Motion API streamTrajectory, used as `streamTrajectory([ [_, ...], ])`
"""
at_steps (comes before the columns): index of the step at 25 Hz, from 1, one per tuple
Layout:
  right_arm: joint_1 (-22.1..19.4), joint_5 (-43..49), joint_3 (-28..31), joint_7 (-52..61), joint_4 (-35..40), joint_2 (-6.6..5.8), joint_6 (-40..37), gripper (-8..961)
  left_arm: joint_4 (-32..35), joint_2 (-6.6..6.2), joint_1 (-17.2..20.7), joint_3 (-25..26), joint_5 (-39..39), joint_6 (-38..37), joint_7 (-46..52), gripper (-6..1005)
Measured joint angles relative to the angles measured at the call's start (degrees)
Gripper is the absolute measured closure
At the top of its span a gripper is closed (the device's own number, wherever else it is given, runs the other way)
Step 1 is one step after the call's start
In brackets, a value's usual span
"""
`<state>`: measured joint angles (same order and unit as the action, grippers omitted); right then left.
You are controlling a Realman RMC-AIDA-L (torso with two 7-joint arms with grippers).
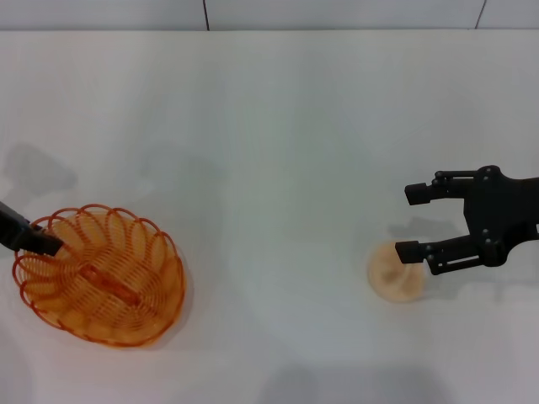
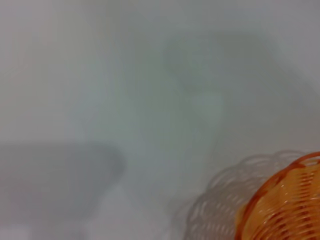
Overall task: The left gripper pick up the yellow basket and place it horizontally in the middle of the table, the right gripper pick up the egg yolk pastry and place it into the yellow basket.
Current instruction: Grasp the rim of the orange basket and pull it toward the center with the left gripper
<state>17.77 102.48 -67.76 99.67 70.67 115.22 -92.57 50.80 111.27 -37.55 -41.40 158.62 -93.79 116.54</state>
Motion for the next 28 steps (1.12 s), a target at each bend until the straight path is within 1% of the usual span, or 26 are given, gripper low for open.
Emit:
streamTrajectory([
  [16, 0.1, 0.0, -0.1, 0.0, 0.2, 0.00, 0.0, 96, -0.7, 0.32, -0.7, 0.0, 0.4, 0.5, -0.4, 809],
  [22, 0.1, 0.0, 0.1, 0.0, 0.1, 0.00, 0.1, 96, -0.5, 0.52, -1.3, -0.3, 0.3, -1.0, -1.3, 852],
  [26, 0.1, 0.0, 0.1, 0.0, 0.0, 0.00, 0.3, 96, 0.8, 0.85, -1.5, -0.6, -2.3, -3.2, -1.4, 873],
  [28, 0.1, 0.0, 0.3, 0.0, 0.1, 0.00, 0.4, 96, 2.4, 1.23, -1.5, -0.7, -3.7, -4.6, -1.4, 880],
])
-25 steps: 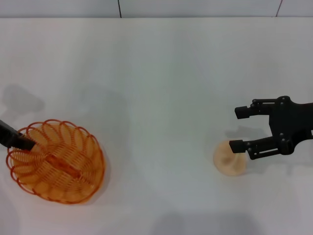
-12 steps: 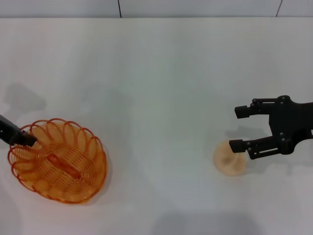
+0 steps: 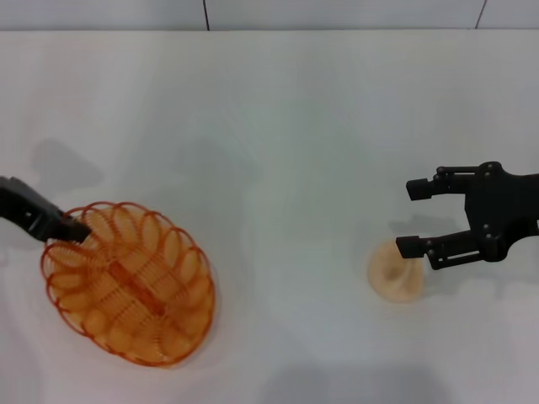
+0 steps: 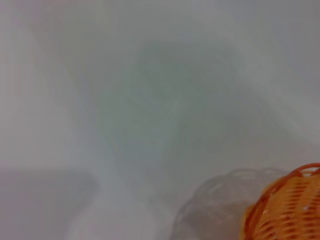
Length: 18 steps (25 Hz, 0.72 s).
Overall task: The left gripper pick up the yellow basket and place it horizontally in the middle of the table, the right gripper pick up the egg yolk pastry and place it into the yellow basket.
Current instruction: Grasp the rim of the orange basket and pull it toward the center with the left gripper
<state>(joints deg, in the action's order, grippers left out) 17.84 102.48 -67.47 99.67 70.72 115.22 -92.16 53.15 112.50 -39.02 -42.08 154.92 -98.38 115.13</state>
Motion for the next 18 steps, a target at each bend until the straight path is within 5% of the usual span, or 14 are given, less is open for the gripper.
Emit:
streamTrajectory([
  [18, 0.8, -0.6, 0.5, -0.3, -0.2, 0.00, 0.1, 96, 5.1, 1.05, -1.3, 0.4, -4.3, -0.9, 16.0, 913],
])
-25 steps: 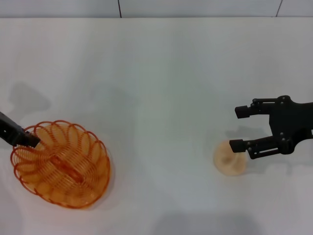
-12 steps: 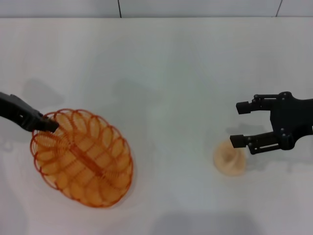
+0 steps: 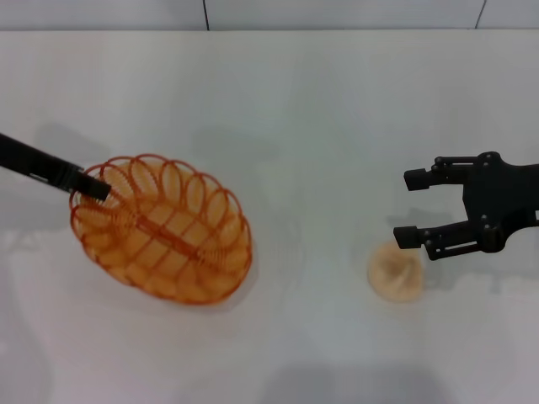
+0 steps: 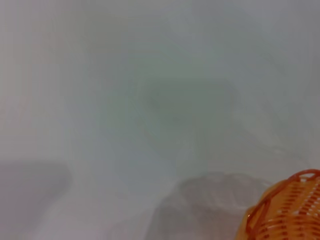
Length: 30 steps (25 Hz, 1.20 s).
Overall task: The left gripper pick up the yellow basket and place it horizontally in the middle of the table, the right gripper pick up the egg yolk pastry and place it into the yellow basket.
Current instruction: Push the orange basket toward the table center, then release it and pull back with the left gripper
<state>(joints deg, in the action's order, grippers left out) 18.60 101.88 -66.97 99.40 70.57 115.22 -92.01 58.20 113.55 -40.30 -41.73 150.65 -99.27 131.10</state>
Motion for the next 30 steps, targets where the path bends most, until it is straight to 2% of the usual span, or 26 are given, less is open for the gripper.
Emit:
streamTrajectory([
  [12, 0.1, -0.1, 0.1, 0.1, 0.0, 0.00, 0.2, 96, -0.7, 1.63, -0.1, -0.6, -3.4, 6.7, 13.9, 916],
  [18, 0.5, -0.1, 0.1, 0.2, 0.1, 0.00, 0.0, 96, -2.0, 3.26, -0.3, -0.9, -5.0, 8.9, 18.5, 916],
  [30, 1.5, -0.2, 0.0, 0.1, 0.3, -0.03, -1.1, 96, -10.7, 4.66, -2.5, -1.2, -7.8, 11.6, 22.0, 916],
])
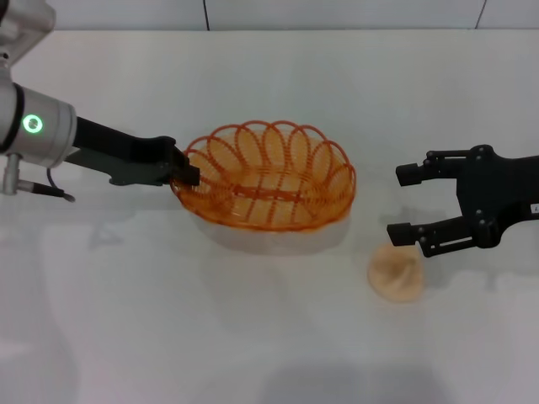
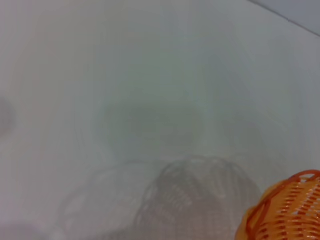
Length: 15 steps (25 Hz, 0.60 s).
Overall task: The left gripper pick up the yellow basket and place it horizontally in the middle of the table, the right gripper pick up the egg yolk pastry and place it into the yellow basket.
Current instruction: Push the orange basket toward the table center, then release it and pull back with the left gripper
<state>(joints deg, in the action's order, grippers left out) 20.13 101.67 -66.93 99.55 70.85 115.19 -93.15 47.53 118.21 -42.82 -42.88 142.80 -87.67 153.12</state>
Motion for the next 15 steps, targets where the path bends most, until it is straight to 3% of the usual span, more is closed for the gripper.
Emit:
streamTrajectory([
  [15, 0.0, 0.0, -0.2, -0.3, 0.4, 0.03, -1.2, 97, -0.7, -1.99, -1.0, 0.0, 3.9, 0.1, 4.6, 915],
])
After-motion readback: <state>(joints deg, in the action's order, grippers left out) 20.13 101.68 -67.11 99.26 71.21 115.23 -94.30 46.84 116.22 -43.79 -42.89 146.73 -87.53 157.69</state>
